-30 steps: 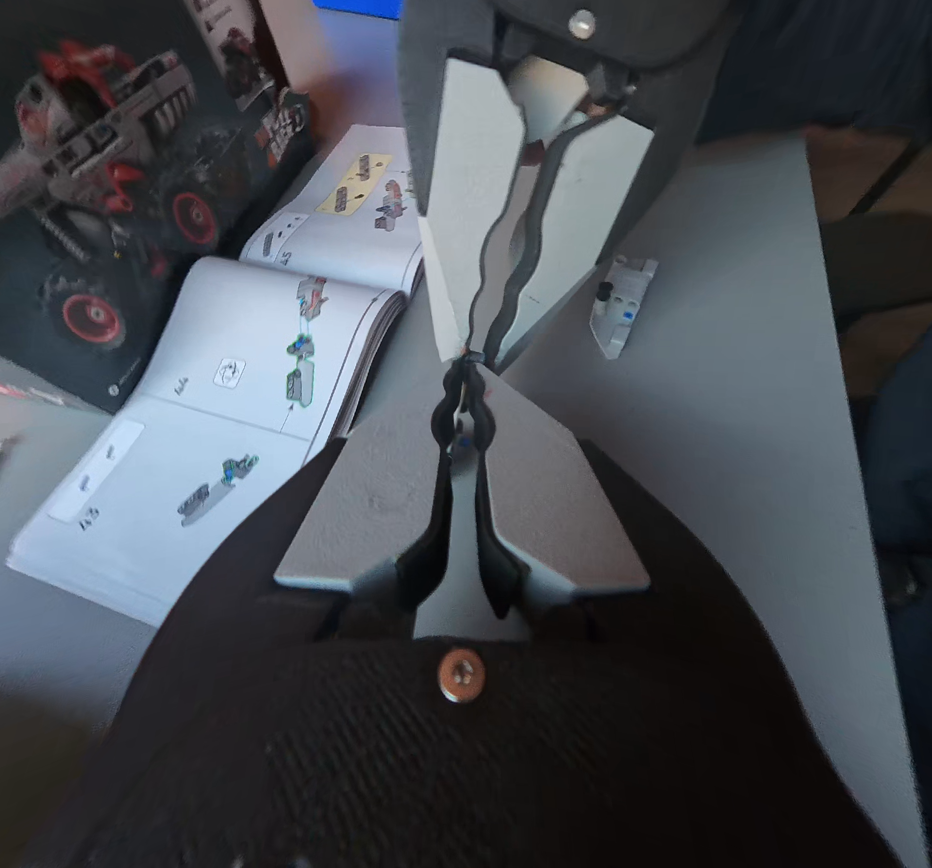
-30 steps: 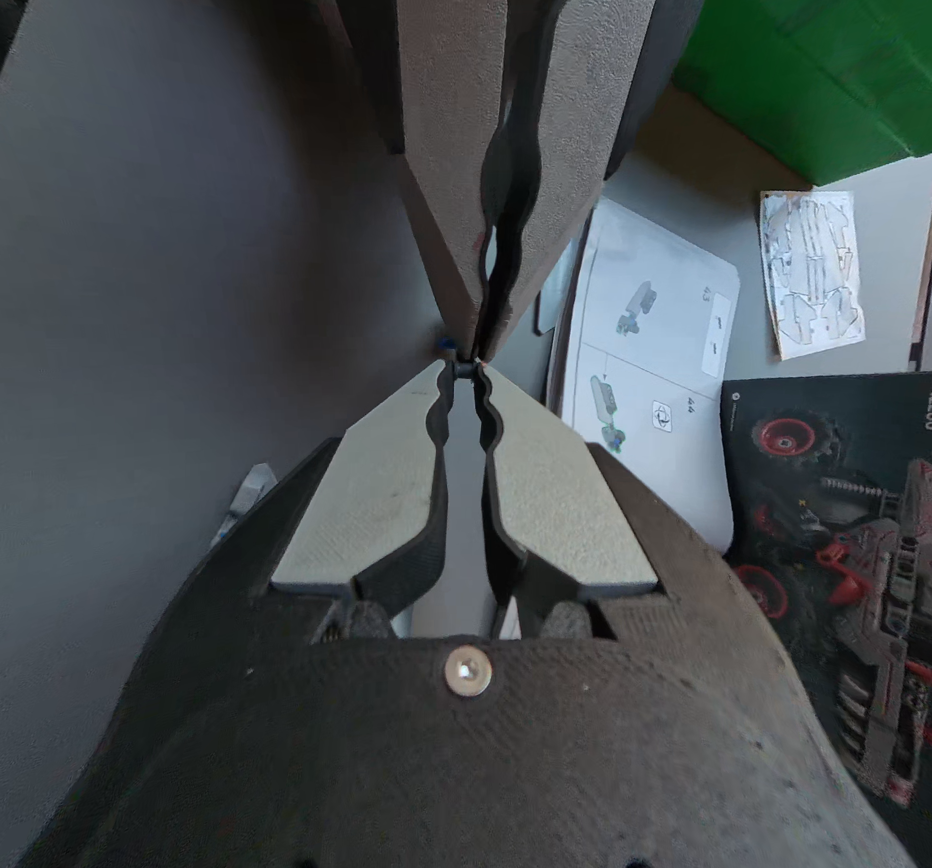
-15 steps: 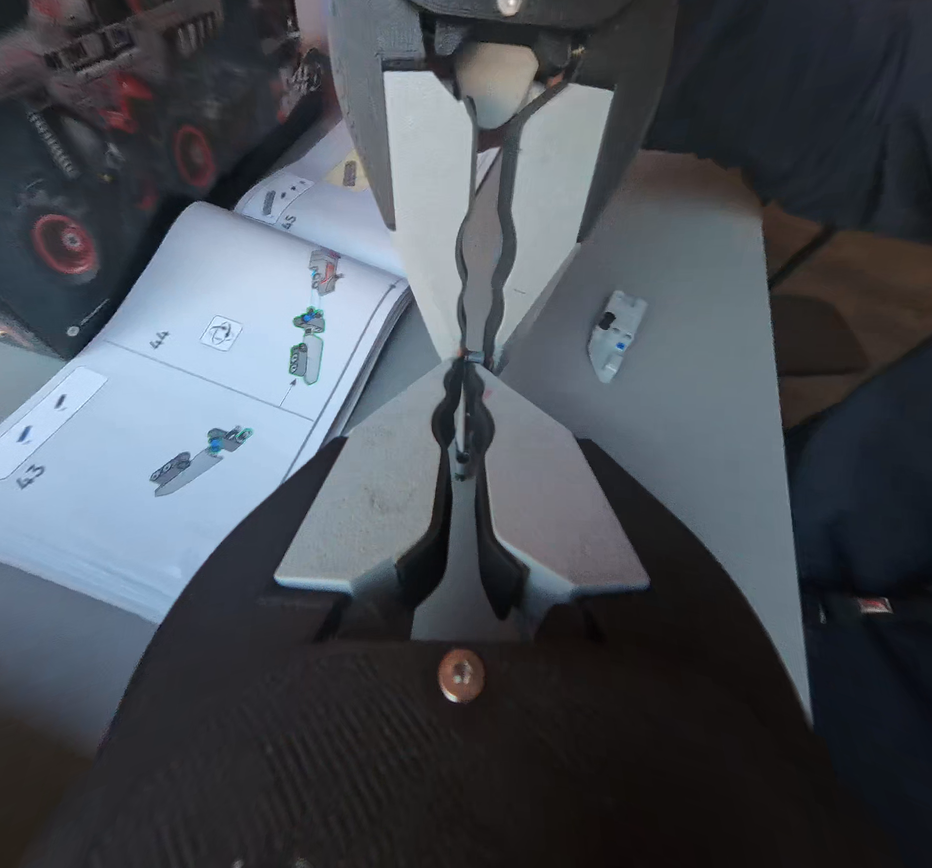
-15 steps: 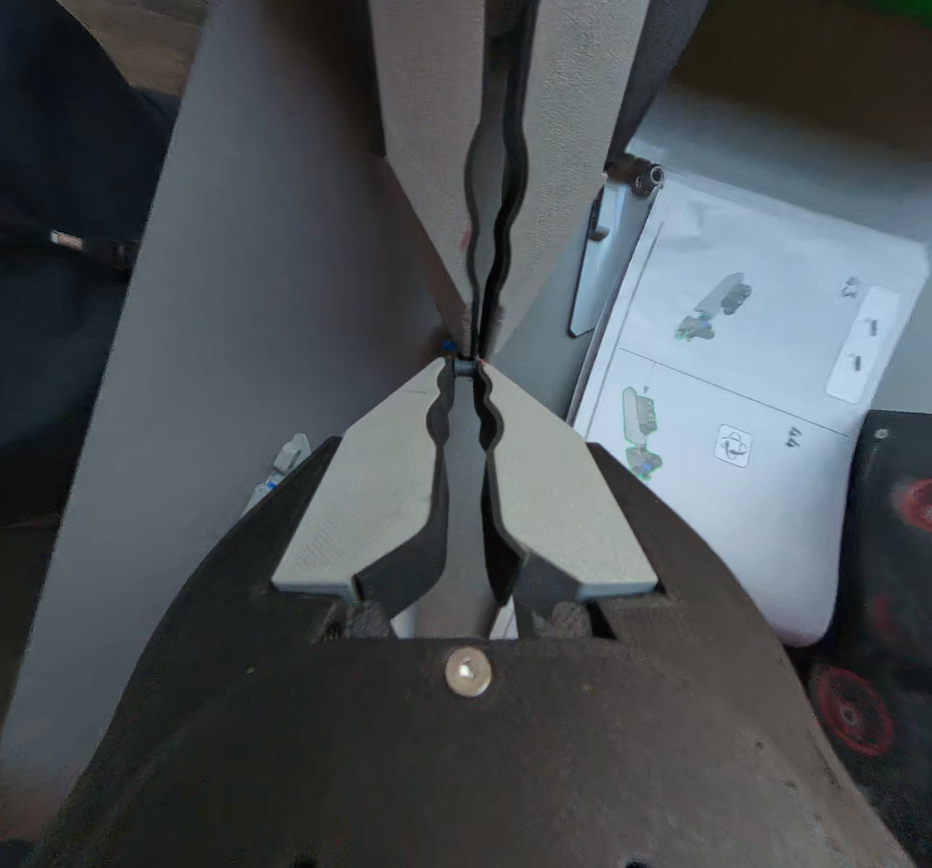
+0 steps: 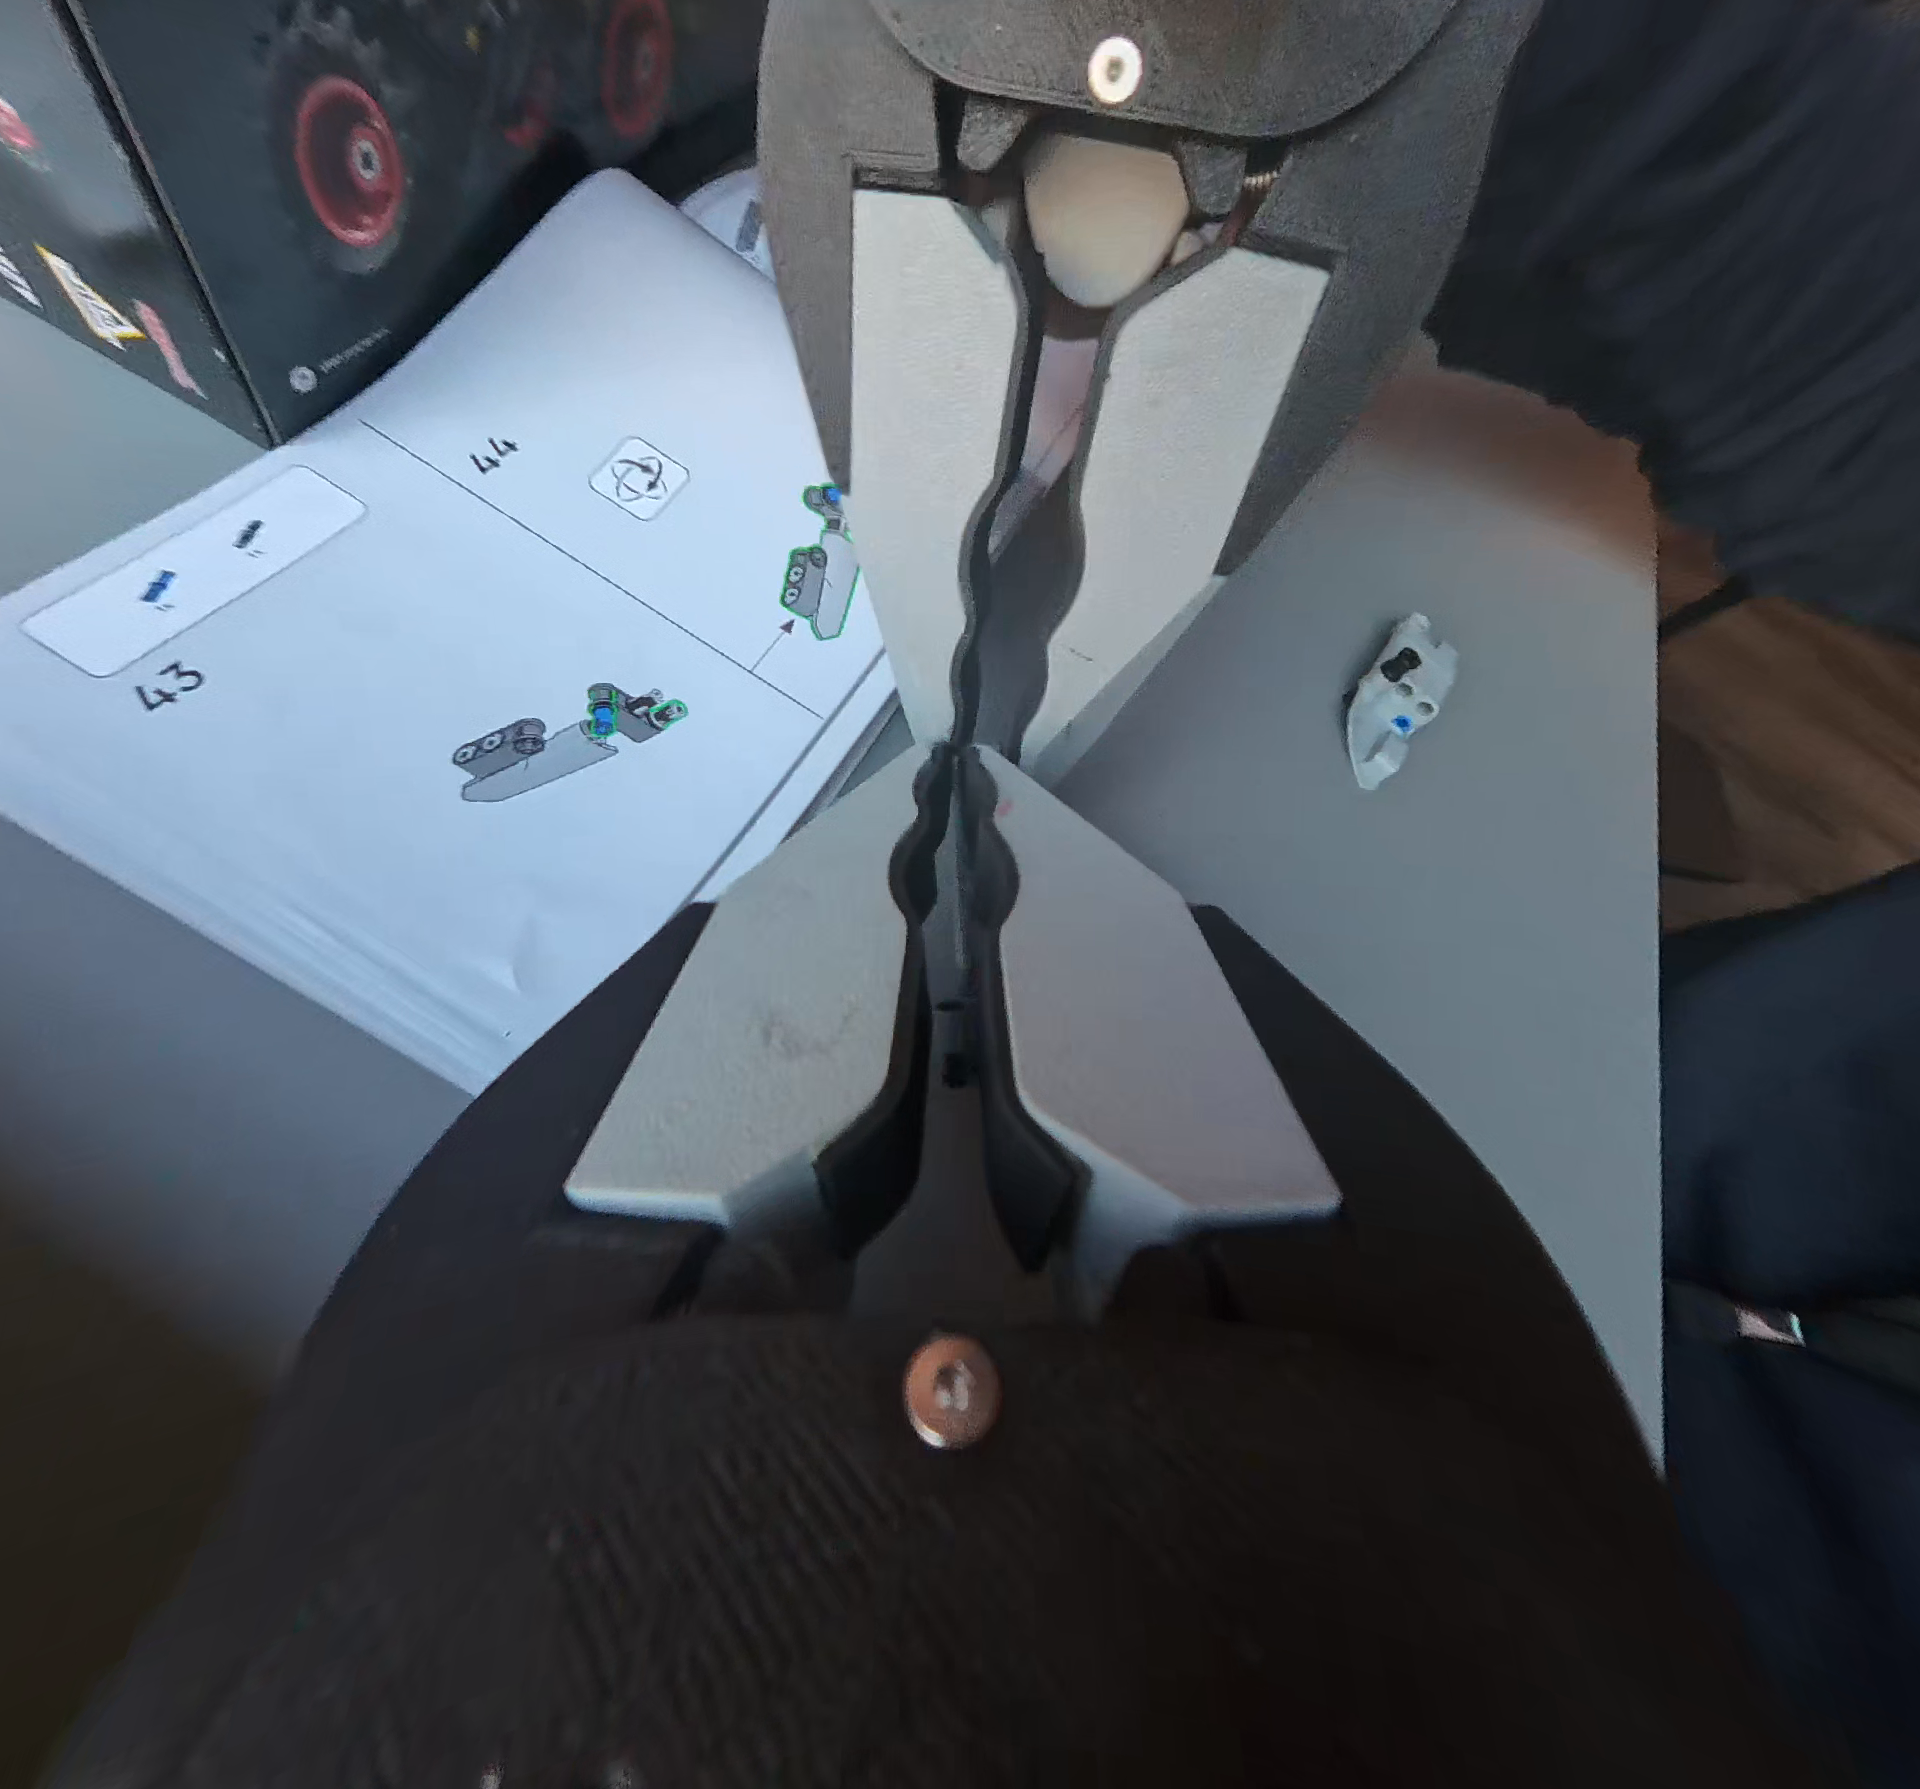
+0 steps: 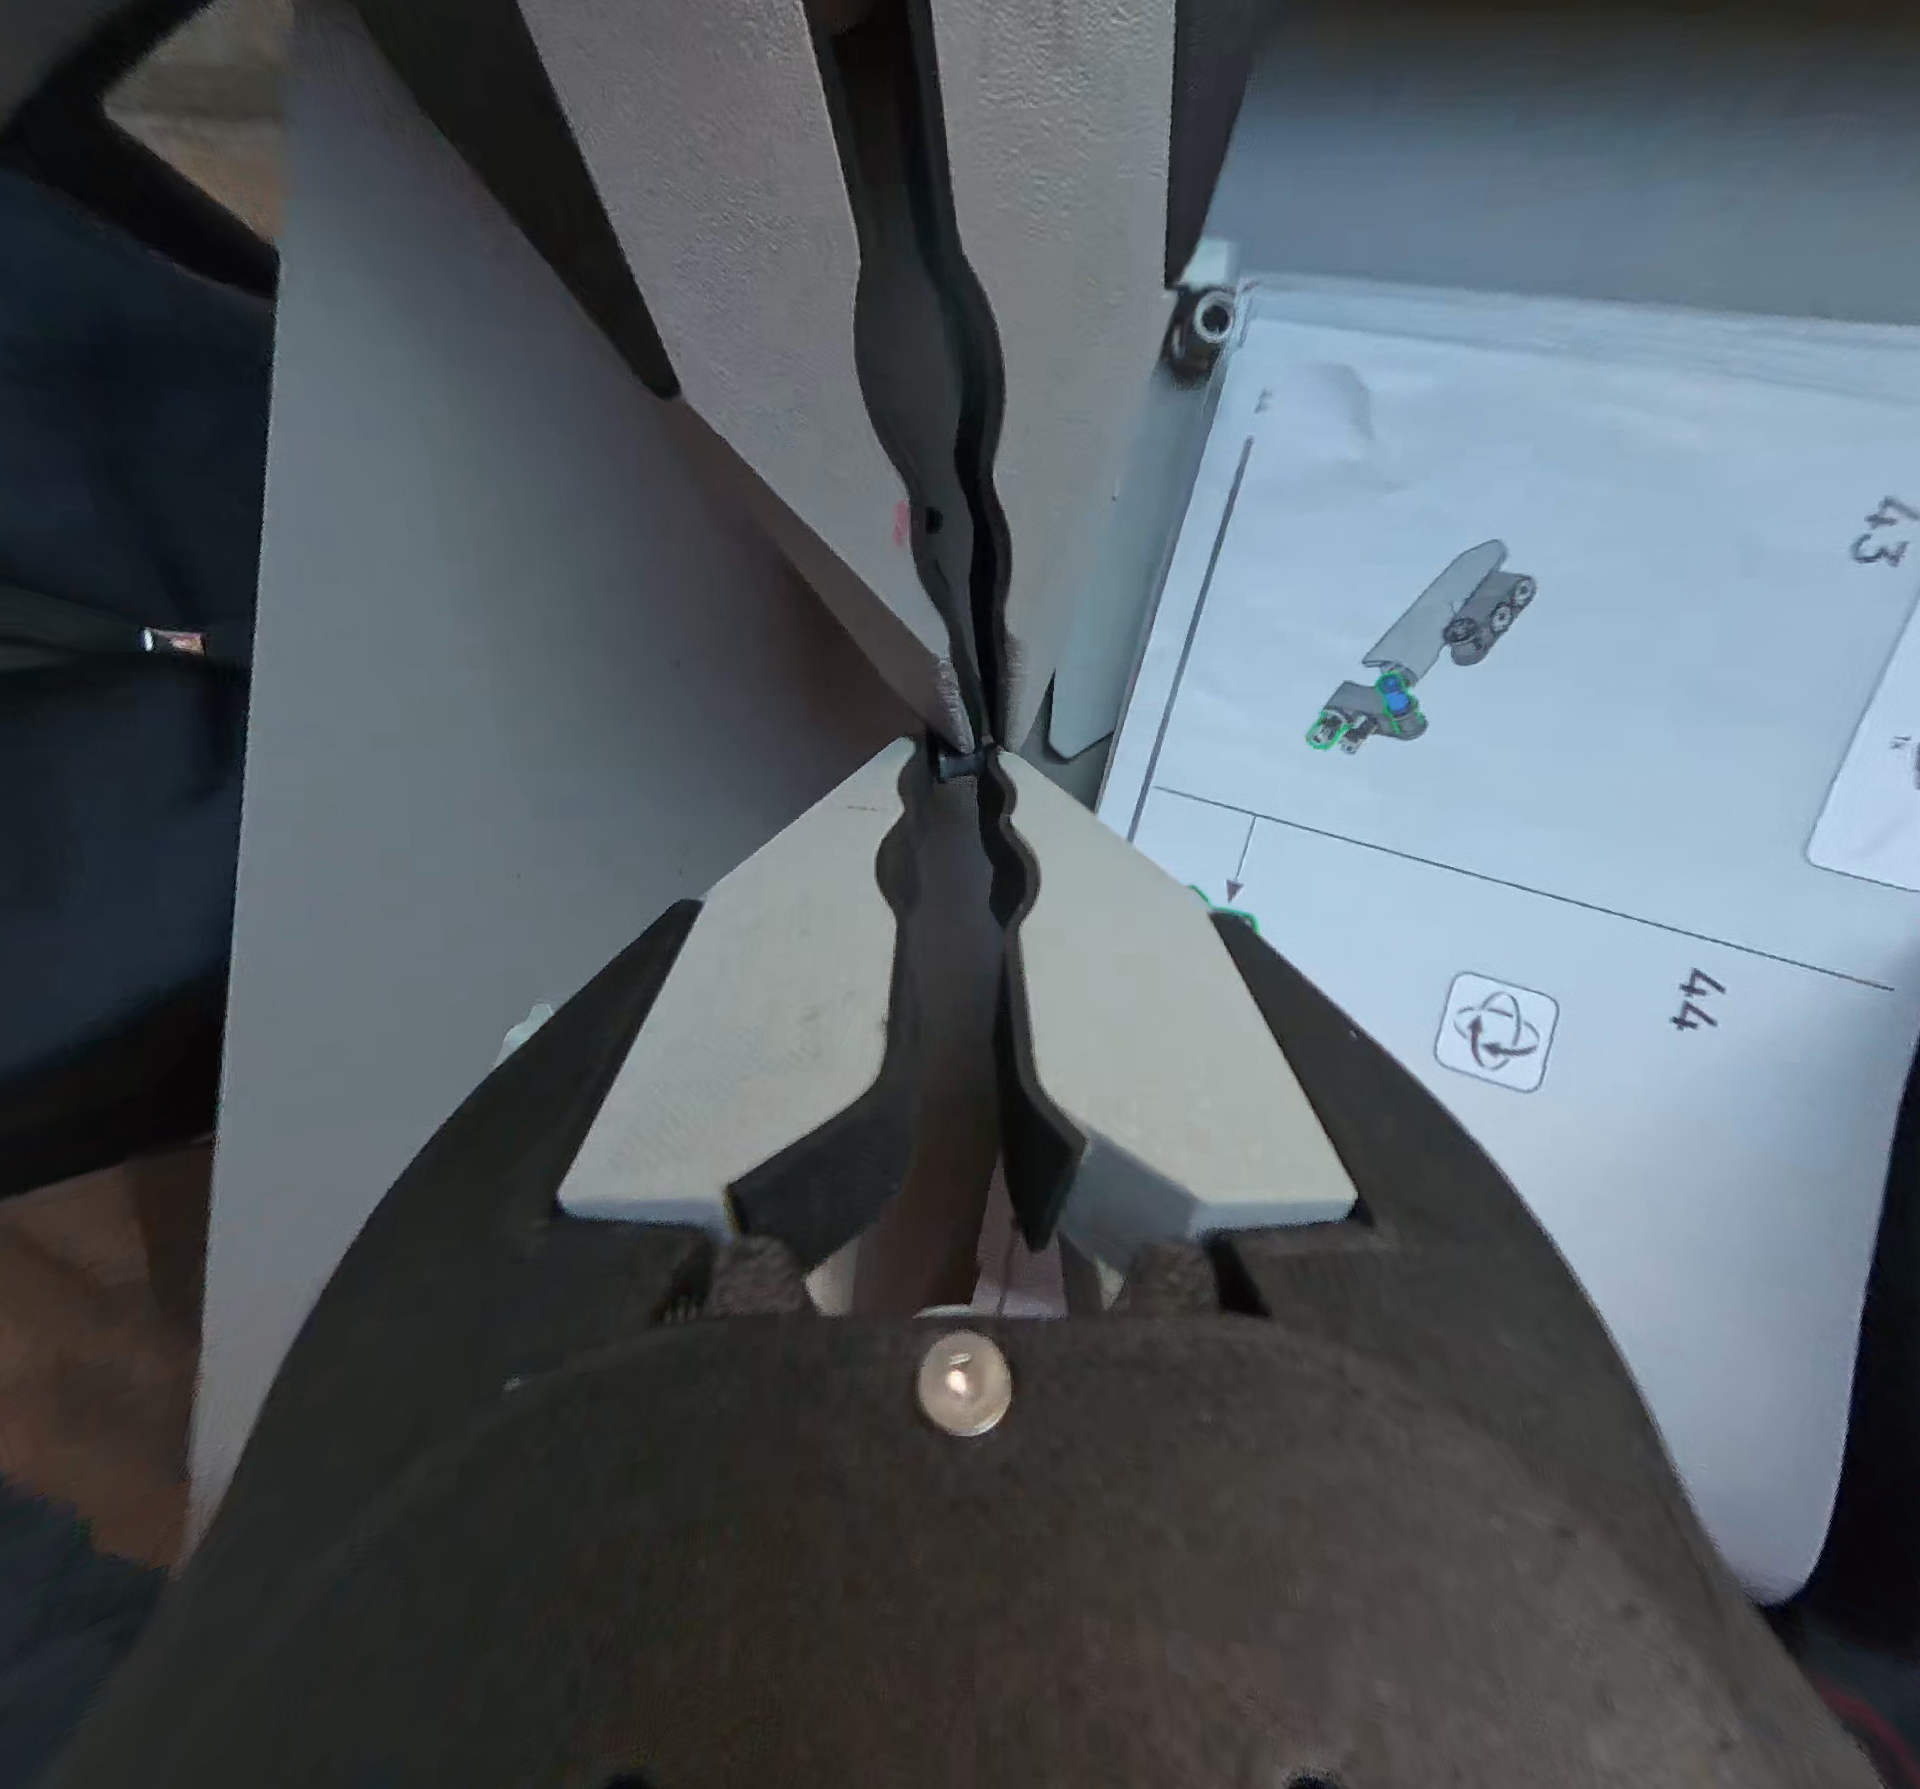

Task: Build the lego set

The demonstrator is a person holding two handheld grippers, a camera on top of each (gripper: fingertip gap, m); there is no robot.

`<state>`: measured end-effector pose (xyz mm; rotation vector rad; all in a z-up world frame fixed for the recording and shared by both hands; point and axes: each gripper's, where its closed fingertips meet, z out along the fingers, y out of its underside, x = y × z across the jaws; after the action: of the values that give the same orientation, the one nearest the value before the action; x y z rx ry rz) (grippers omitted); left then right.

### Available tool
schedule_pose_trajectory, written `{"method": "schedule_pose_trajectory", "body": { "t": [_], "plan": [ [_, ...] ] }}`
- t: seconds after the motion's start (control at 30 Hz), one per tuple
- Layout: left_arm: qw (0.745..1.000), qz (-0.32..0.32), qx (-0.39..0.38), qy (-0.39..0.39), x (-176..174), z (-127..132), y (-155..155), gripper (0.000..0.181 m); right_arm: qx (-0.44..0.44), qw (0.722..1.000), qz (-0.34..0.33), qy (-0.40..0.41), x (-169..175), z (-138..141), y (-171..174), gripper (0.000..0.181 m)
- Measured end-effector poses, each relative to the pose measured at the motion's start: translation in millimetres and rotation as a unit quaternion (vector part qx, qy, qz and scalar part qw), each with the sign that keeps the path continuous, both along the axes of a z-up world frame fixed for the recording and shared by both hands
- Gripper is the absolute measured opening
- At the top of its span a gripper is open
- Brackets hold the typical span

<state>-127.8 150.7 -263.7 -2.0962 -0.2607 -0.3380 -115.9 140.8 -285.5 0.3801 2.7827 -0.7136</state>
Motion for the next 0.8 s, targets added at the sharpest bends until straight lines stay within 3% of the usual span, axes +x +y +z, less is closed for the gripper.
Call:
{"method": "schedule_pose_trajectory", "body": {
  "t": [0.27,0.8],
  "plan": [
    [1.000,0.010,0.028,-0.007,0,8,3,0.000,-0.079,0.993,-0.052,0.069,-5,9,-1,0.006],
    [0.999,0.028,0.028,-0.006,9,8,13,0.000,-0.063,0.982,-0.086,0.155,1,8,9,0.005]
  ]
}}
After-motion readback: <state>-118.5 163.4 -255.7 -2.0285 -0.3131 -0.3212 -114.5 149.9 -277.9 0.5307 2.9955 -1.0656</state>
